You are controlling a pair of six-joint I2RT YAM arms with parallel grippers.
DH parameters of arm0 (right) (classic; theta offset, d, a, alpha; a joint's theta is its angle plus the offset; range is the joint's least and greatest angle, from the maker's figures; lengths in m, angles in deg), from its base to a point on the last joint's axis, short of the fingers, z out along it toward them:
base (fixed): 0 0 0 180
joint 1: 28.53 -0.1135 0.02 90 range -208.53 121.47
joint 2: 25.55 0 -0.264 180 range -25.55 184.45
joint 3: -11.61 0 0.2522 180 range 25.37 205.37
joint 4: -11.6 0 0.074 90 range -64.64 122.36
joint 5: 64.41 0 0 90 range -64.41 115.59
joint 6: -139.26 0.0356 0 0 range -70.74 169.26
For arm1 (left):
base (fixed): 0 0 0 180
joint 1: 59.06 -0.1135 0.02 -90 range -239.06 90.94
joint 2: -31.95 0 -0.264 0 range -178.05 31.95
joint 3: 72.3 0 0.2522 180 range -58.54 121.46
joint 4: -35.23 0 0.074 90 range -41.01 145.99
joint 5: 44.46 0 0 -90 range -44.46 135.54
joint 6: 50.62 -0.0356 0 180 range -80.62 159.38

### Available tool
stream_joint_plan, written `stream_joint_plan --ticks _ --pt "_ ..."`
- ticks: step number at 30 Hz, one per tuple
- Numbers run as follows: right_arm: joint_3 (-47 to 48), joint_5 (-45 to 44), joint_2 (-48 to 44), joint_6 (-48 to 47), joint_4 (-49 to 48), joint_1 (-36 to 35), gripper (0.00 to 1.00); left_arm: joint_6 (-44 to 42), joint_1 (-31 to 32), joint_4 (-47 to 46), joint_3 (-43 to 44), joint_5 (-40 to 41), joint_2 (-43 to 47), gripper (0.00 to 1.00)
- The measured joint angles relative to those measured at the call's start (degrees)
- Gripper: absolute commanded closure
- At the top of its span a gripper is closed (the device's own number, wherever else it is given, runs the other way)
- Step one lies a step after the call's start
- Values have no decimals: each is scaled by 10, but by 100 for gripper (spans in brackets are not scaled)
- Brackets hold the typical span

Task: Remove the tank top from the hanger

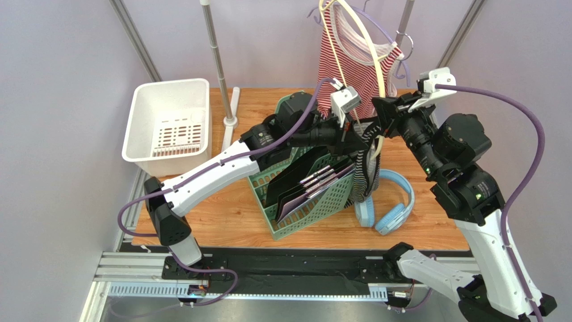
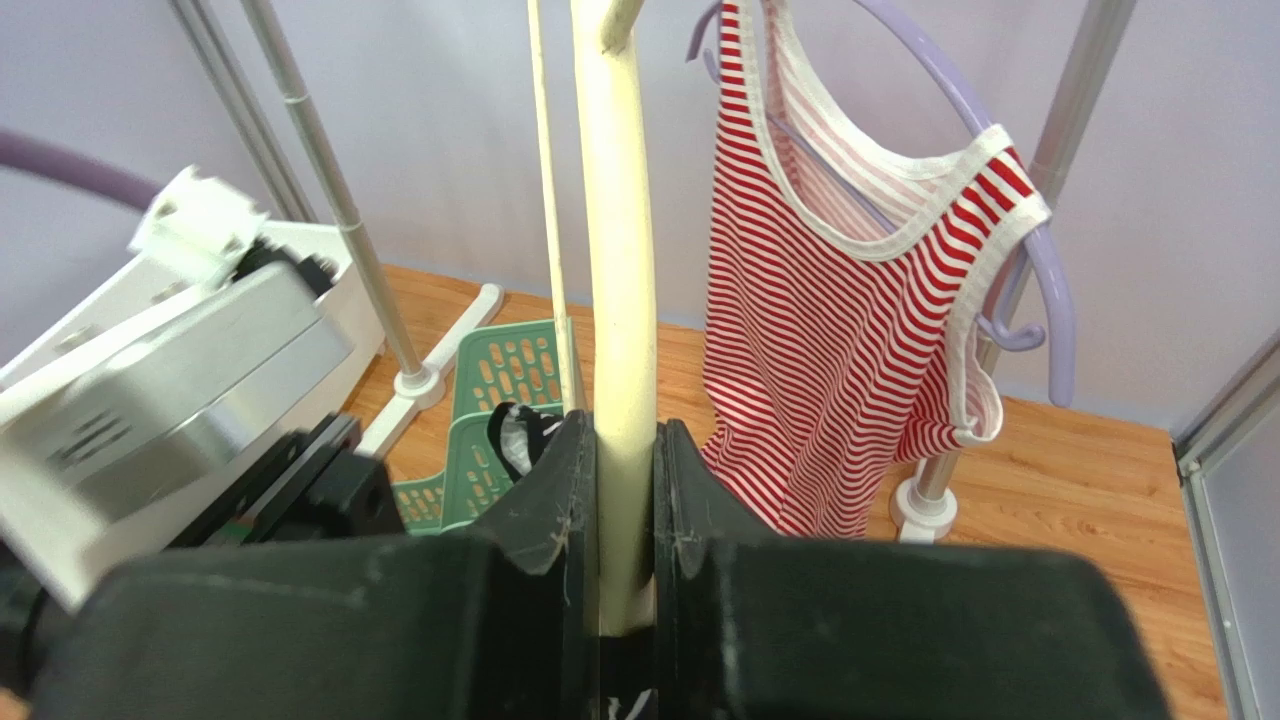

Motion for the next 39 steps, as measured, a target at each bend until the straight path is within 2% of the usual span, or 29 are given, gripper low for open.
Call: stream_joint_plan --ticks 8,16,22,30,39 --pt "-49 -44 -7 37 -97 0 100 24 41 -29 -13 -15 10 100" --pt "-46 -88 -12 63 -163 0 100 55 46 -50 -64 -7 15 100" --pt "44 -91 3 51 -96 0 100 64 45 -48 -62 25 15 100" --pt "44 -112 -22 -29 -11 -1 100 85 45 -32 -32 62 5 100" --pt "112 -98 19 -117 89 -1 100 114 44 -28 -32 82 -16 100"
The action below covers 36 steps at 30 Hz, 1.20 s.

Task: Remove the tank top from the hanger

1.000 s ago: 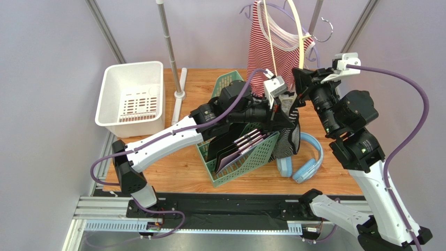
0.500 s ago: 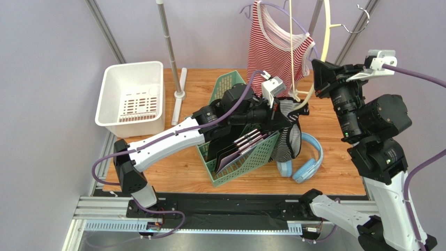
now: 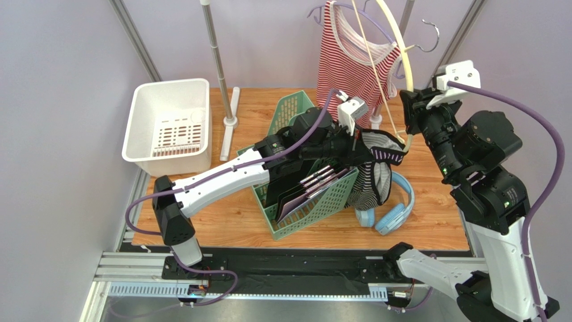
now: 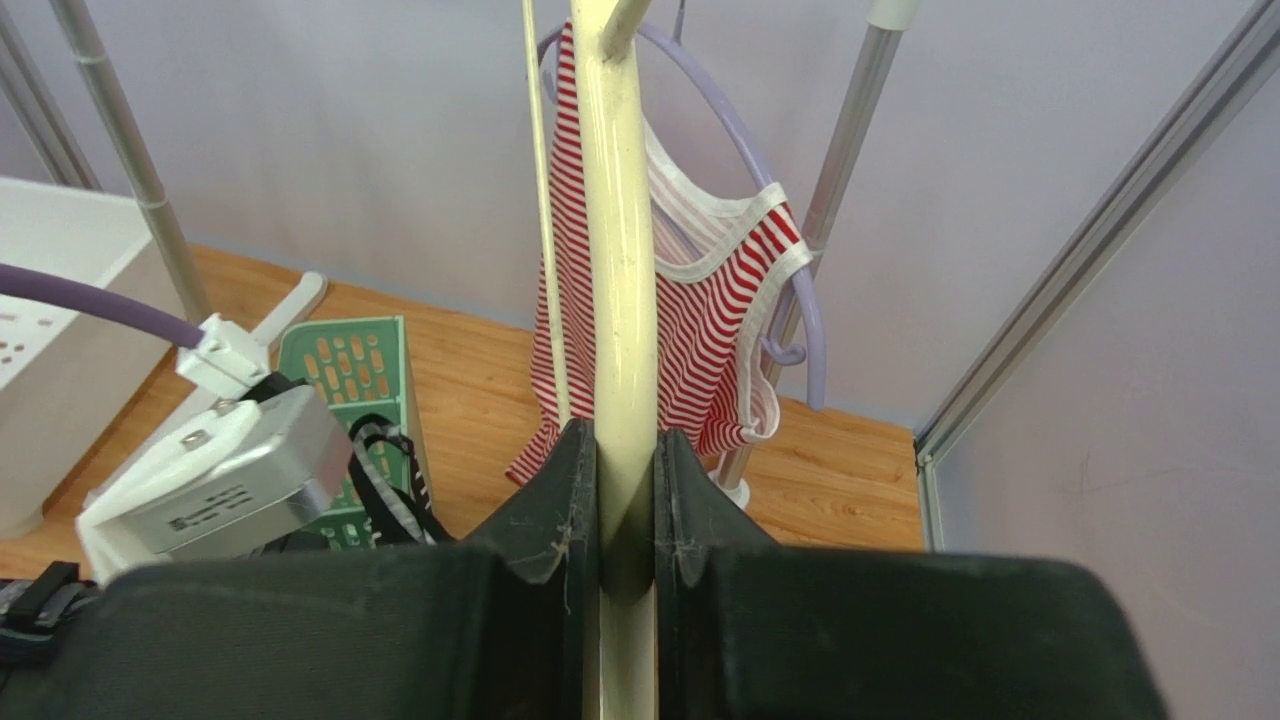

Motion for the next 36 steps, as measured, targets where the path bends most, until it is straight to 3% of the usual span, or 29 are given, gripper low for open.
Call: stream_joint_plan --ticks 8,14,23,36 --pt "-2 10 29 -25 67 0 100 10 -1 5 0 12 -13 100" --pt "2 11 78 -35 58 0 100 10 -3 5 -1 20 -13 100" --pt "150 26 266 -57 22 6 100 19 -17 8 -2 34 -13 100" --pt "314 134 467 -46 -11 70 100 19 -28 2 -2 23 -17 100"
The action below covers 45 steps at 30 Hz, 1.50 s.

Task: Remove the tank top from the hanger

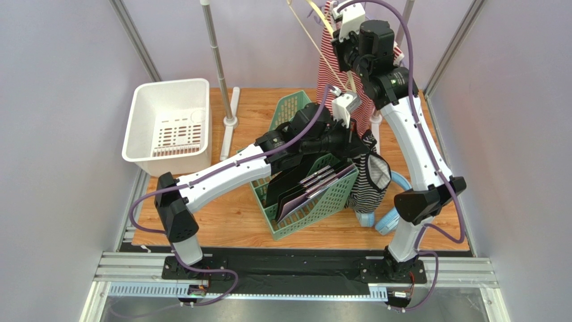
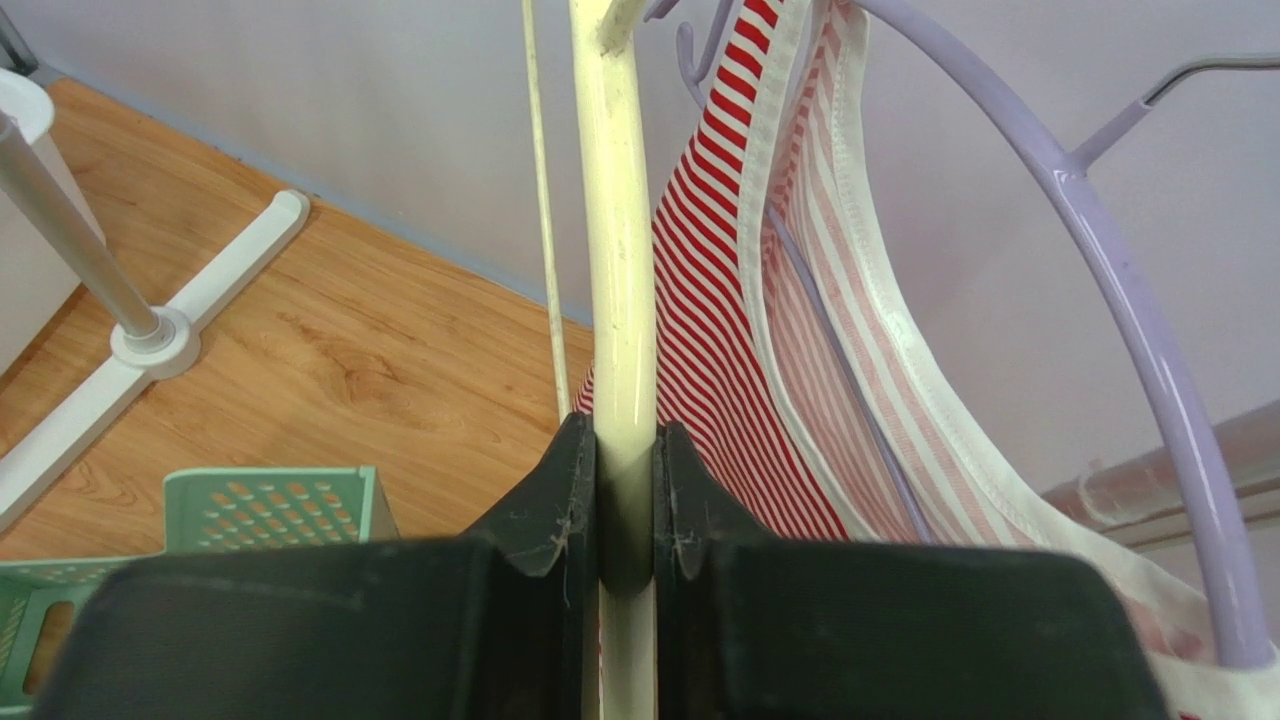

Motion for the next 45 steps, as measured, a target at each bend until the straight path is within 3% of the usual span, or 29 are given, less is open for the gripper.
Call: stream_joint_plan --ticks 7,34,36,39,40,41,43,45 --pt "13 35 38 26 -16 32 100 -2 -10 -2 0 -4 -9 100" --pt "87 46 119 79 -73 31 100 -4 -10 -2 -3 -10 -9 100" --pt "87 46 119 80 -73 31 94 -4 -10 -2 -3 -10 -9 100" --pt "78 45 116 81 -78 31 65 -4 -10 -2 -3 -10 -9 100" --pt "71 44 113 82 -83 32 47 -4 -10 -2 -4 -10 -9 100" --pt "64 42 108 85 -85 31 39 -4 -10 -2 -4 -10 -9 100" --pt "51 39 99 90 -83 32 27 -4 -10 -2 -4 -10 -9 100" --pt "45 35 90 96 -78 32 22 -3 -10 -2 -5 -10 -9 100"
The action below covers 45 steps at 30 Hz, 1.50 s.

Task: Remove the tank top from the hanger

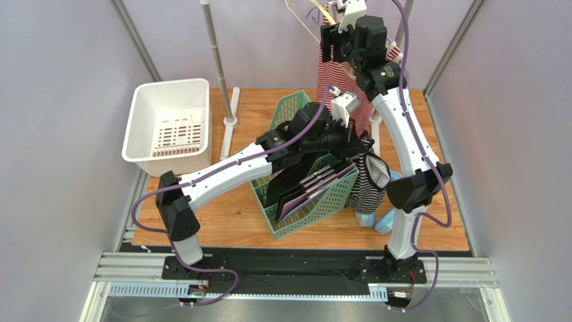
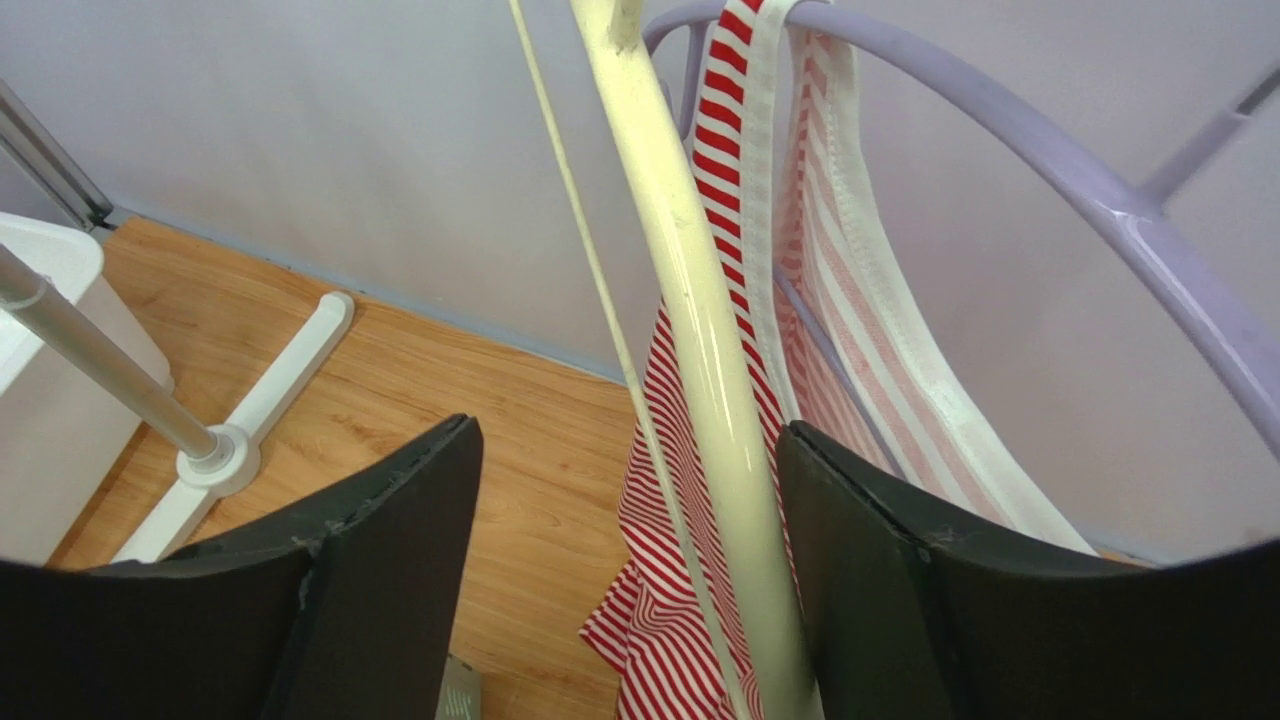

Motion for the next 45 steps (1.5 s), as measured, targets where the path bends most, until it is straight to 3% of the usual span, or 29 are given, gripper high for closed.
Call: stream_joint_plan --ticks 4,18,22,30,35,45 --pt "-7 -4 -30 4 17 0 15 2 0 0 0 0 0 100" --pt "-91 -29 -235 39 74 8 9 10 0 25 21 7 0 100" --pt "-172 -60 -323 47 78 23 9 10 0 36 40 1 0 100" --pt "-446 -104 -546 85 66 33 7 9 0 50 109 -34 0 100" --pt "-565 -100 -657 127 47 42 7 15 1 49 176 -61 -8 100" --pt "-656 -43 -838 165 50 44 4 22 2 62 284 -81 -43 100"
